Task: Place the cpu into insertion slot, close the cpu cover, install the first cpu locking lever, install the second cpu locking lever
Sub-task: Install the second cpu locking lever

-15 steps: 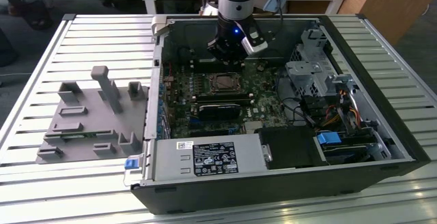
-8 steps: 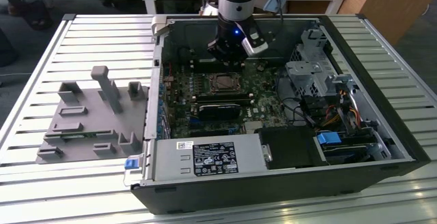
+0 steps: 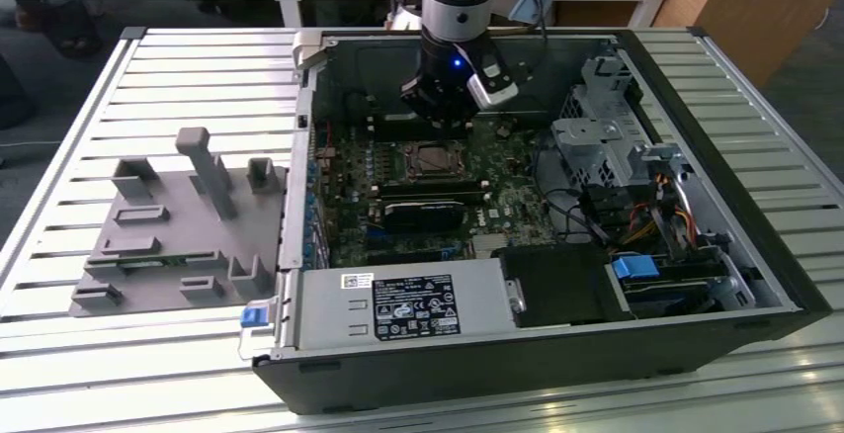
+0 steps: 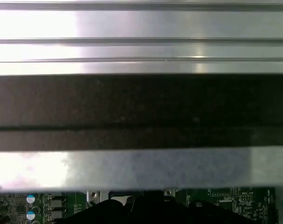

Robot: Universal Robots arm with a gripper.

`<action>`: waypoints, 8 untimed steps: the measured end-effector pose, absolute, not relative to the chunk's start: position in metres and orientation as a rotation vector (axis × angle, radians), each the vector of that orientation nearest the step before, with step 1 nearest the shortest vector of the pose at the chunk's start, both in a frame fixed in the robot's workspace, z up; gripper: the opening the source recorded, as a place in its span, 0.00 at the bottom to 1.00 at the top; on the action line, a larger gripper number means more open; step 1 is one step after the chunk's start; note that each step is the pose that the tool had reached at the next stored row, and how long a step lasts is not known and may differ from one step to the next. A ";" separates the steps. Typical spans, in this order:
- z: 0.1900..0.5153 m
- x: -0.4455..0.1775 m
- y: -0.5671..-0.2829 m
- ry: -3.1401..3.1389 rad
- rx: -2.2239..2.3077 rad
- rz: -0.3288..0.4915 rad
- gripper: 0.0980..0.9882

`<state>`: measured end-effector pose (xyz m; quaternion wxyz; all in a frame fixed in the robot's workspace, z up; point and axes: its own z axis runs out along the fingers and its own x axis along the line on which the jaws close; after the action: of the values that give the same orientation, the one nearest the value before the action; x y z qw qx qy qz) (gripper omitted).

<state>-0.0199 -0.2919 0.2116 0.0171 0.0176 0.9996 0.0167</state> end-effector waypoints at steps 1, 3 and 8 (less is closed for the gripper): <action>0.212 -0.020 -0.292 3.107 0.054 0.051 0.01; 0.213 -0.020 -0.292 3.106 0.054 0.052 0.01; 0.221 -0.020 -0.292 3.107 0.054 0.052 0.01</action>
<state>-0.0199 -0.2920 0.2212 0.0171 0.0175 0.9996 0.0167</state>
